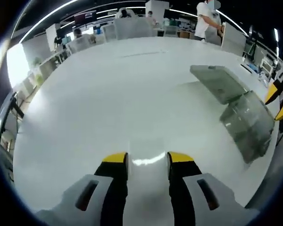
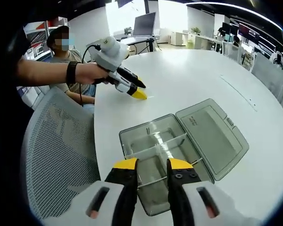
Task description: Insert the divider into the dual guide fixture by aligning both edges with the guide slots and pushing it downward to the bottom, including one-sided entry, uneven engagement, binding, and posture correction.
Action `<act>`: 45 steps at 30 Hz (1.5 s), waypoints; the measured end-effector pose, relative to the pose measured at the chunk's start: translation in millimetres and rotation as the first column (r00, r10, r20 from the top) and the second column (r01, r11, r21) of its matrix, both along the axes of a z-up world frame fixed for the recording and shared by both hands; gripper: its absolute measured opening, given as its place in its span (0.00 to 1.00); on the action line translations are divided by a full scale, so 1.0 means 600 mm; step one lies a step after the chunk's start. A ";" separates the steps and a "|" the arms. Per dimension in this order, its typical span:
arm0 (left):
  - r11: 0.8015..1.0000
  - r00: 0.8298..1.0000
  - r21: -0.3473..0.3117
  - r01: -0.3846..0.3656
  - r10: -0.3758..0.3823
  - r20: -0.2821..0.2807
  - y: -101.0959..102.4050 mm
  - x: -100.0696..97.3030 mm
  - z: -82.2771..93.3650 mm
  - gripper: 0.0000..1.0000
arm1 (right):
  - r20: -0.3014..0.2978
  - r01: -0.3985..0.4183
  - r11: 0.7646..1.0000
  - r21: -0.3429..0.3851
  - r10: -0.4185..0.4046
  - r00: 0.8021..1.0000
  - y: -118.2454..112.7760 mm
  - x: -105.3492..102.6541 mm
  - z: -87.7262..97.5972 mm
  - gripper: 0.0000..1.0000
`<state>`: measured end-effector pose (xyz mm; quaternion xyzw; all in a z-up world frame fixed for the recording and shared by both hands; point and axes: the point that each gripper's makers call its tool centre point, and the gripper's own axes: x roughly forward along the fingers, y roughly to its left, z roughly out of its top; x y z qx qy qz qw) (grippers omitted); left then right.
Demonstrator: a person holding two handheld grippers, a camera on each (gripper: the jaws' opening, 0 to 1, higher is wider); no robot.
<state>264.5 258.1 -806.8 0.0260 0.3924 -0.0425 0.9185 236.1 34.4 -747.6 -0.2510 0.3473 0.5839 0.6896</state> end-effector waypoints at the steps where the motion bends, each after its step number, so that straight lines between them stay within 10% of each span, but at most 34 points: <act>1: 1.000 1.000 -0.001 0.000 0.000 -0.001 -0.001 0.000 0.000 0.31 | 0.001 0.000 1.000 0.003 0.000 1.000 0.000 0.000 0.001 0.20; 45: 0.978 0.986 -0.191 0.085 -0.054 0.160 -0.127 -0.009 0.105 0.30 | -0.038 0.088 0.971 0.221 -0.082 0.996 0.046 0.012 0.065 0.18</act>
